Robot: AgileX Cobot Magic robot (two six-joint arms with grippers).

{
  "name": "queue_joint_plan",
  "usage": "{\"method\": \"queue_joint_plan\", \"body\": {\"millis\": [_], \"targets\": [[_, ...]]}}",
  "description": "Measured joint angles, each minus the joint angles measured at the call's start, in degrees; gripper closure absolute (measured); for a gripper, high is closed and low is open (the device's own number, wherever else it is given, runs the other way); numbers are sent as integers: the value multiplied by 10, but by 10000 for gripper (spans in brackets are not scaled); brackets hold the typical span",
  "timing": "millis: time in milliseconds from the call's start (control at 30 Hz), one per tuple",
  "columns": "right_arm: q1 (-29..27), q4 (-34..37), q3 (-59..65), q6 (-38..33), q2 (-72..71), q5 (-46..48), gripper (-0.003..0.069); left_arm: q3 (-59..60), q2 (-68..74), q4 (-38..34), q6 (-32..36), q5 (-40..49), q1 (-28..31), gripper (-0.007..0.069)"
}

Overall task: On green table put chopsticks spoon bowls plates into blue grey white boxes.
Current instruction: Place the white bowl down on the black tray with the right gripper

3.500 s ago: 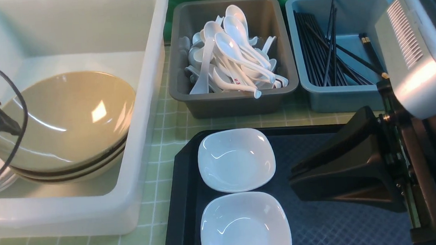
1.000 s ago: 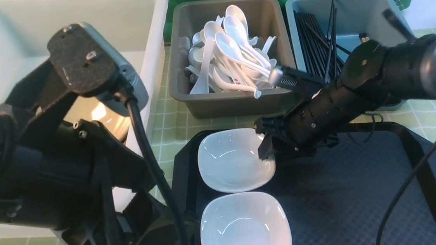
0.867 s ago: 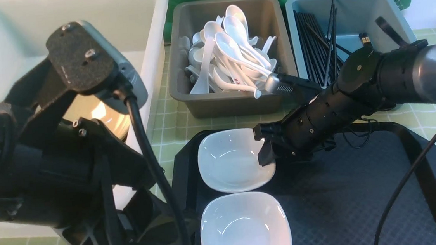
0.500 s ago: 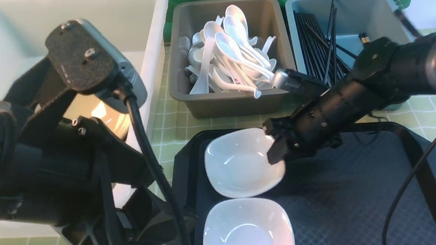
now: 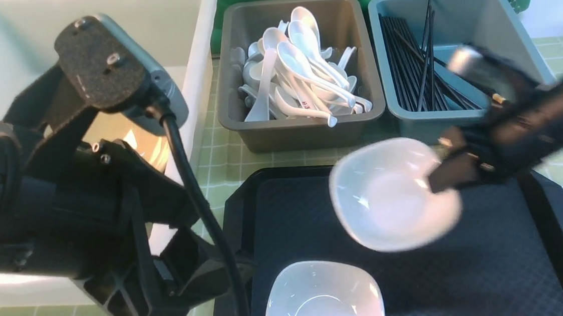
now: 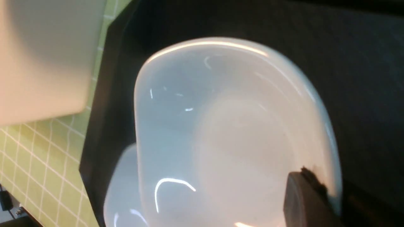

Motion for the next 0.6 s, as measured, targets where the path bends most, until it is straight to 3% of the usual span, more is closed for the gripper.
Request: {"method": "queue_joint_plan", "body": {"millis": [300,433,600], "targets": [[-22,2,186,-1,-86,-93,609,0,4,-2,0,-80,0,104],[-22,4,211,-13,-75,-147,603,0,14,-10,0,-86,0,104],[-22,11,214,-20,-71,-160,541,0,29,-23,0,-85,0,104]]}}
